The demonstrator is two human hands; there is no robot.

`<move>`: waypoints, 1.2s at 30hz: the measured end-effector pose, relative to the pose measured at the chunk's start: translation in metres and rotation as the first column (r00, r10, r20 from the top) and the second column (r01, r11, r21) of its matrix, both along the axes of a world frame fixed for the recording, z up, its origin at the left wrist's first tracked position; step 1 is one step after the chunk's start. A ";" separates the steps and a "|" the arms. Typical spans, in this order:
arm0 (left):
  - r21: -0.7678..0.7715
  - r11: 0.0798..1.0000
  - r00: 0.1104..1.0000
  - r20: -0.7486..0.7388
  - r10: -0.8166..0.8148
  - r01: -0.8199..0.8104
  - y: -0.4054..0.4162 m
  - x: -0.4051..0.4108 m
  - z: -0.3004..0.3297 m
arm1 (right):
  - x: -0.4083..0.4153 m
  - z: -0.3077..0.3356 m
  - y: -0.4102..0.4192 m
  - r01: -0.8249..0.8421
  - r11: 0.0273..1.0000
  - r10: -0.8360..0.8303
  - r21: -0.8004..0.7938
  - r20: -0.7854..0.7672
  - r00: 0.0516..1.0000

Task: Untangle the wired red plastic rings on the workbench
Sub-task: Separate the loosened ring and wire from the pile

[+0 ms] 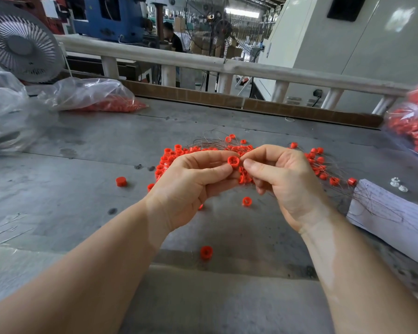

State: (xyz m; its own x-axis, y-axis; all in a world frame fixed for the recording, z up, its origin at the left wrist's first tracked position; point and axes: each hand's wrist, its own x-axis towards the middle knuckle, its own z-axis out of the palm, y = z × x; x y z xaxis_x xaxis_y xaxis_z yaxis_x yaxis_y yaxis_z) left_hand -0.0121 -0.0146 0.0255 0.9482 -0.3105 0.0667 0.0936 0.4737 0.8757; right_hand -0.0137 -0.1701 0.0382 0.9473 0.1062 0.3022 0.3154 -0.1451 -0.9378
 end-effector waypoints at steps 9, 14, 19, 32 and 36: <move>0.005 1.000 1.000 0.016 -0.001 0.001 0.001 0.000 -0.001 | -0.001 -0.001 0.001 0.029 0.998 -0.027 -0.050 0.042 0.999; 0.040 0.999 1.000 0.020 0.002 -0.002 0.001 0.000 0.001 | -0.001 0.001 0.000 -0.014 0.999 0.014 -0.043 -0.002 1.000; 0.037 0.999 0.999 0.034 -0.036 0.035 0.001 -0.001 0.001 | -0.001 0.003 -0.002 -0.074 0.997 0.075 0.020 -0.082 0.994; 0.033 0.998 0.998 0.012 -0.060 0.060 0.003 0.000 0.002 | 0.000 0.004 -0.004 -0.055 0.998 0.055 0.000 -0.094 0.994; 0.052 0.996 0.997 0.002 -0.078 0.078 0.004 0.000 0.002 | 0.001 0.005 -0.005 -0.055 0.997 0.061 0.052 -0.114 0.992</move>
